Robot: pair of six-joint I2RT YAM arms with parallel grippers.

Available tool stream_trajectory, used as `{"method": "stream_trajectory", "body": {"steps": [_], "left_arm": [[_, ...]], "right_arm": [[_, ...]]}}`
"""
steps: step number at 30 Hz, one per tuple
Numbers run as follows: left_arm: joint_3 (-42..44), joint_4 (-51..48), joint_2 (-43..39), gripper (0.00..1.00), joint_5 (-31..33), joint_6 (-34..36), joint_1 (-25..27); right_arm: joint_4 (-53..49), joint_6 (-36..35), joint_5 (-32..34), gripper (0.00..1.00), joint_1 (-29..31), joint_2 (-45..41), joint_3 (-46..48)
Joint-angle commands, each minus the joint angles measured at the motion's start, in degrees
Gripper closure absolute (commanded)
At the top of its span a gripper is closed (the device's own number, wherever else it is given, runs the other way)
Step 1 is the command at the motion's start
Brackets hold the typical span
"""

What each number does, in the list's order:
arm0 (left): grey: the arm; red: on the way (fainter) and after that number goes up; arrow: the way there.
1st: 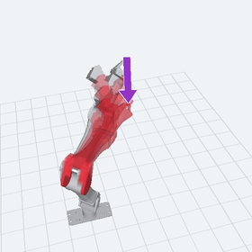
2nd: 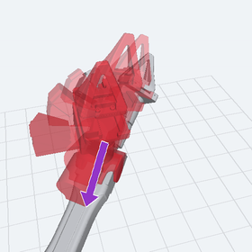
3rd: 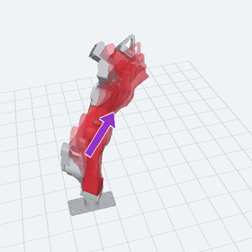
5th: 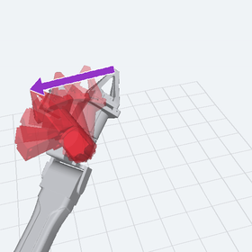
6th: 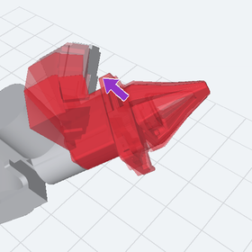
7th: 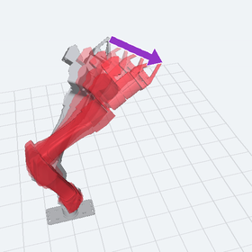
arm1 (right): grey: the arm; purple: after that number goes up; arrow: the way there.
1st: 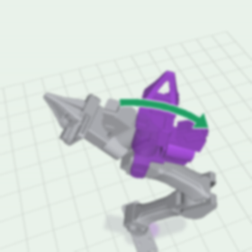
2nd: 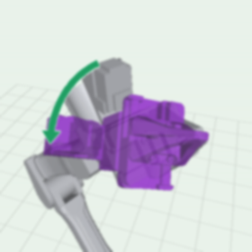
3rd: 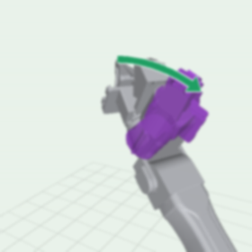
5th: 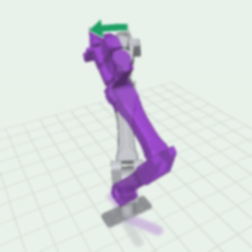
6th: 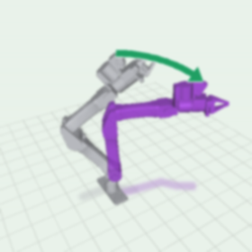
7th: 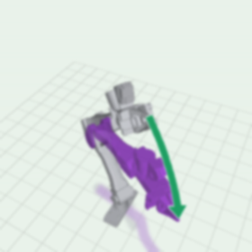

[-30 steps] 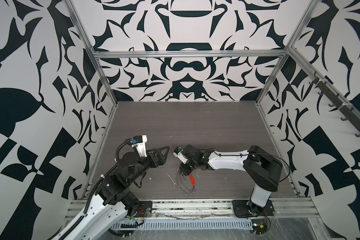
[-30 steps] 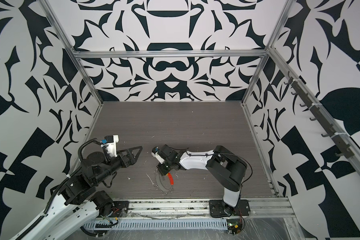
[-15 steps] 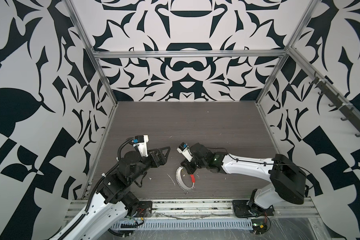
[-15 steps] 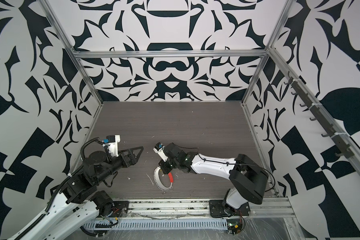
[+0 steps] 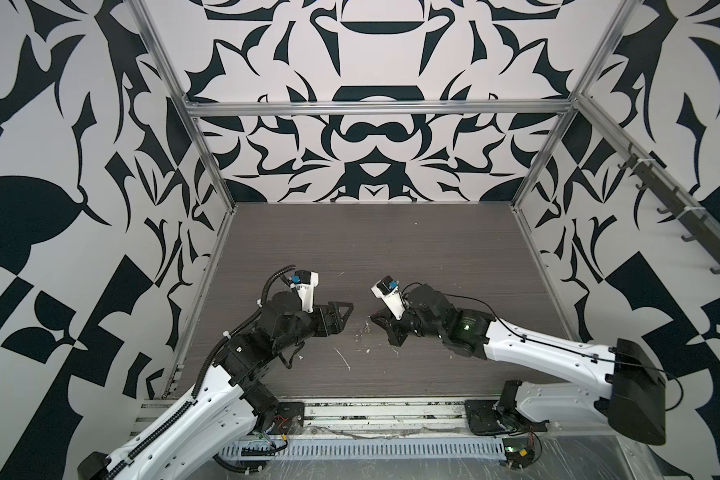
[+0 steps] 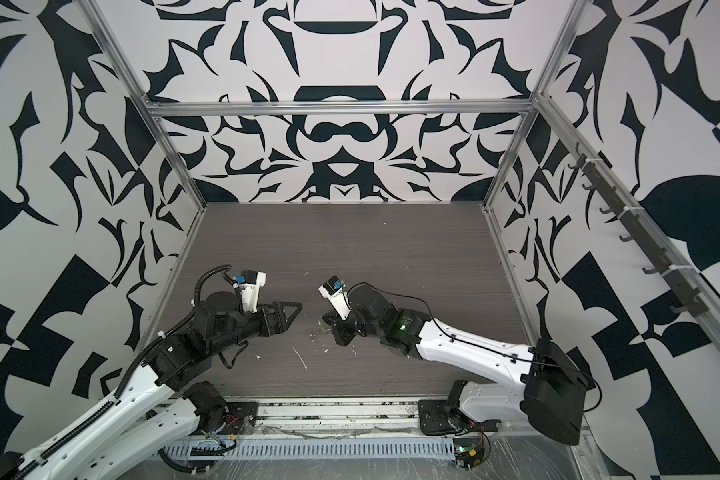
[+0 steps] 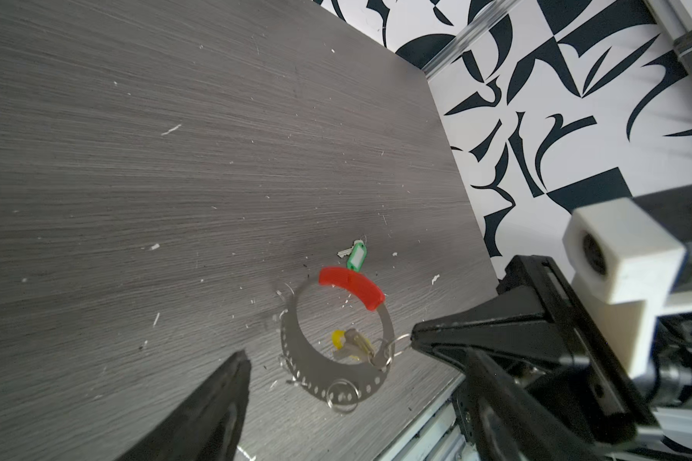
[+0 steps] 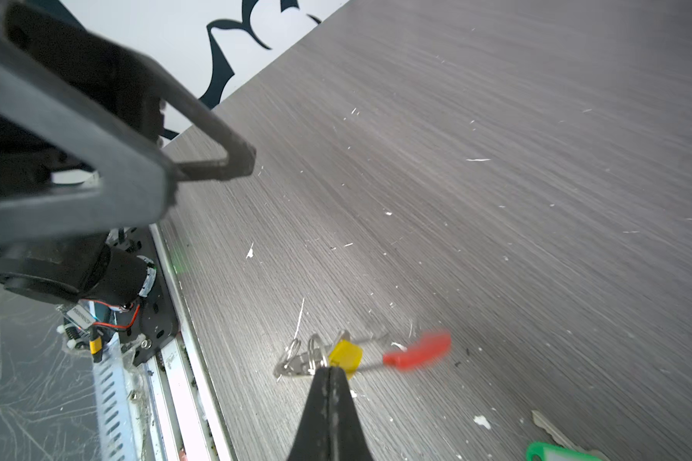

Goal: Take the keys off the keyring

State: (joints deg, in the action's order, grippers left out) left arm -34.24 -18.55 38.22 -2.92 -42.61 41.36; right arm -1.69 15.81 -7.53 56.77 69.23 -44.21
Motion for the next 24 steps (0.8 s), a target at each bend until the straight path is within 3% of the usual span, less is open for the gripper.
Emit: {"method": "stream_trajectory", "body": {"steps": [1, 3, 8, 15, 24], "left_arm": [[1.57, 0.93, 0.44, 0.14, -2.34, -0.51, -0.14], [2.06, 1.27, 0.59, 0.21, -2.24, -1.16, -0.06], [3.31, 4.89, 1.12, 0.25, -1.05, -2.74, 2.4], [-1.4, 4.49, 6.49, 0.27, 16.31, 2.94, 15.81], [-4.81, 7.94, 10.56, 0.34, 24.16, 11.7, 21.34]], "right_arm": [[0.45, 3.17, 4.65, 1.0, 0.24, -2.61, 0.79], [0.35, 5.9, 7.69, 1.0, 0.27, -3.94, 1.11], [0.92, 11.73, 12.25, 1.0, 0.92, -6.59, 1.57], [-0.65, 18.96, 19.69, 1.0, 2.99, -7.87, 0.57], [-1.86, 24.33, 28.42, 1.0, 6.21, -8.57, -0.45]]}}
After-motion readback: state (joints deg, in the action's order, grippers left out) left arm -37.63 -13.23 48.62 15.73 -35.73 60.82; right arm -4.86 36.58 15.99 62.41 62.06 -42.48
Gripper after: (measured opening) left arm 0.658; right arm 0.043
